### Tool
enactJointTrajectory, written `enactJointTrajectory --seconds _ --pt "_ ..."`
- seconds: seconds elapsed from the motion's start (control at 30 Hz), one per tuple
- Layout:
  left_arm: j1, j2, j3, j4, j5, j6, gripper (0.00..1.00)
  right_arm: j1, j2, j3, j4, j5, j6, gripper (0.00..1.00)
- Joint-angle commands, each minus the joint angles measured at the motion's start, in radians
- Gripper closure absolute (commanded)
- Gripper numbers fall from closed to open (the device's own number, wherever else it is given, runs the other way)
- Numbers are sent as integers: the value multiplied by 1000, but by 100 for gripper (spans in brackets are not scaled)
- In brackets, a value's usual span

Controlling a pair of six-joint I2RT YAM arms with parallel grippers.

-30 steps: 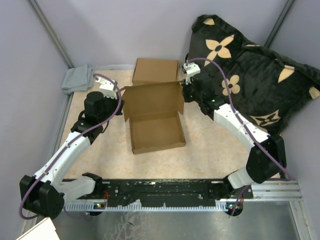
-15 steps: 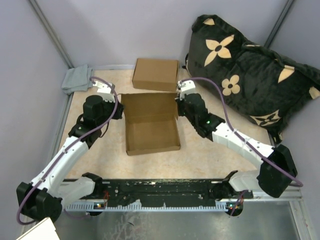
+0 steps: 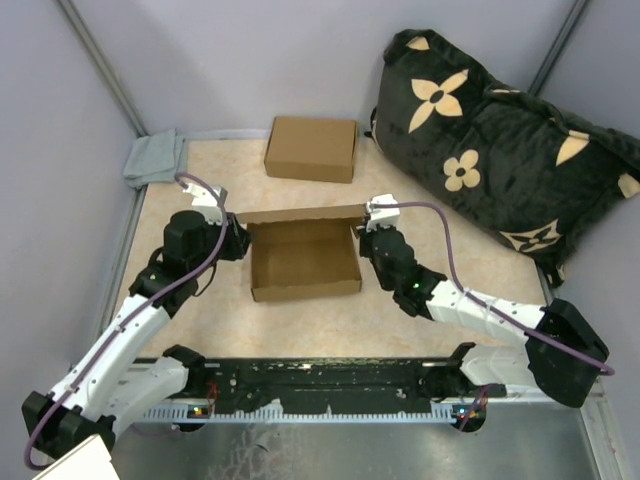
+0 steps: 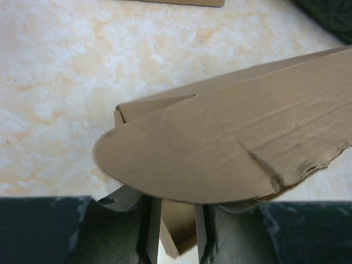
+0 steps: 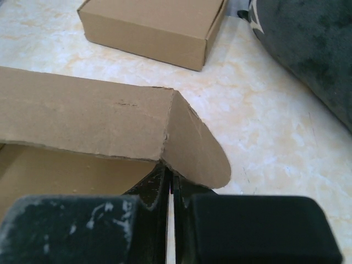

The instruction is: Fold the paper box

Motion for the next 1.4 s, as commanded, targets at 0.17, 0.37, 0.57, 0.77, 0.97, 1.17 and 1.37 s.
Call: enactJointTrajectory --seconds 0.17,0.37,0.57,0.77,0.97,1.17,1.37 --pt "-7 -75 -67 -1 54 -47 66 13 -11 -120 335 167 -8 100" --pt "-9 -26 -73 26 58 -68 69 27 2 -83 353 155 -43 100" --pt "-9 15 -30 22 18 -75 69 26 17 98 76 154 22 100" --pt "-10 47 24 -6 -27 -80 70 18 64 259 -137 142 76 100" --pt "-10 54 56 -28 -38 -73 71 -39 114 356 -256 66 153 99" --pt "-9 54 62 -34 -49 -61 72 -55 147 370 -282 24 186 99" --pt "-9 69 89 -83 -216 -21 62 -56 143 342 -264 21 191 99"
